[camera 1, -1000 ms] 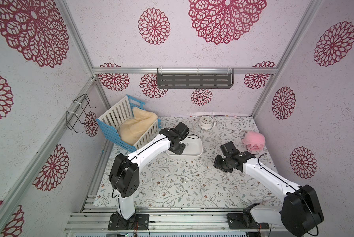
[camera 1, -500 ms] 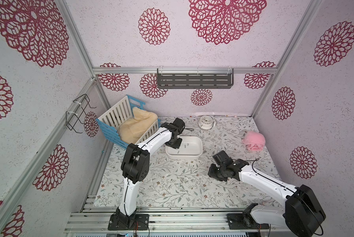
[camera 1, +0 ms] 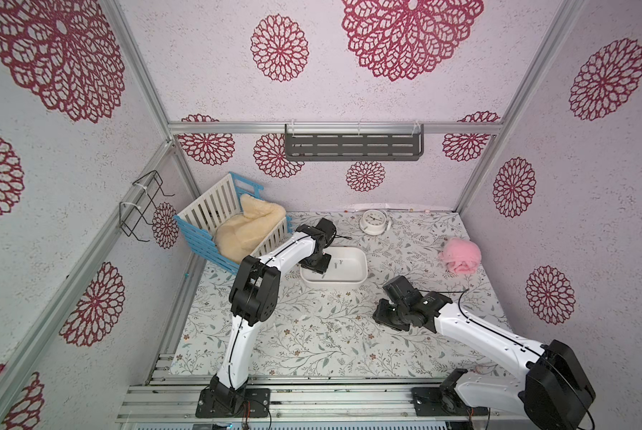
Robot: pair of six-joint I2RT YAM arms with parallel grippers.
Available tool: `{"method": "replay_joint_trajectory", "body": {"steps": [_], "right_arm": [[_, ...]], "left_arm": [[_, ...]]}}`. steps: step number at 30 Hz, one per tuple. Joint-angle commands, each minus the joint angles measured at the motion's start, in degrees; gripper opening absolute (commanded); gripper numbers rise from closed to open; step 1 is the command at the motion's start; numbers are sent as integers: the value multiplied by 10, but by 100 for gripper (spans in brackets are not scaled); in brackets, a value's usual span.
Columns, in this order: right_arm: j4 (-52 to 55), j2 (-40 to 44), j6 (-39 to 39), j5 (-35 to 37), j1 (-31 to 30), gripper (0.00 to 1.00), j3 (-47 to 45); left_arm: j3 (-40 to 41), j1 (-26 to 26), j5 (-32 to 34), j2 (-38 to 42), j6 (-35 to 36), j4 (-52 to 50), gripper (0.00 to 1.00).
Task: Put the screws on the desktop into the storage box
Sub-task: Place the screw in the storage box, then pick up the screw from the center of the board.
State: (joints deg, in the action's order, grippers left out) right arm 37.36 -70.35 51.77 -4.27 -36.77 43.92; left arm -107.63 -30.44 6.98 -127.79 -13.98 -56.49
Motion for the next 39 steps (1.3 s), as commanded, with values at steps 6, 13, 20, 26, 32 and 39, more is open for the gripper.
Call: {"method": "replay_joint_trajectory", "body": {"steps": [6, 13, 20, 26, 32, 39], "right_arm": [[-3, -9, 25, 41, -24, 37, 13], [7, -62, 51, 69, -45, 36, 16], [42, -91, 19, 106, -44, 38, 42], [72, -116, -53, 104, -29, 40, 66], [82, -98, -93, 102, 12, 40, 59], [65, -87, -126, 79, 40, 40, 38]], "left_arm": [[42, 1, 7, 198, -11, -1, 47], [169, 23, 32, 325, -21, 17, 48], [298, 52, 33, 415, -34, 40, 49], [377, 58, 29, 451, -40, 61, 50], [407, 65, 18, 459, -45, 65, 50], [428, 71, 11, 463, -48, 70, 50]]}}
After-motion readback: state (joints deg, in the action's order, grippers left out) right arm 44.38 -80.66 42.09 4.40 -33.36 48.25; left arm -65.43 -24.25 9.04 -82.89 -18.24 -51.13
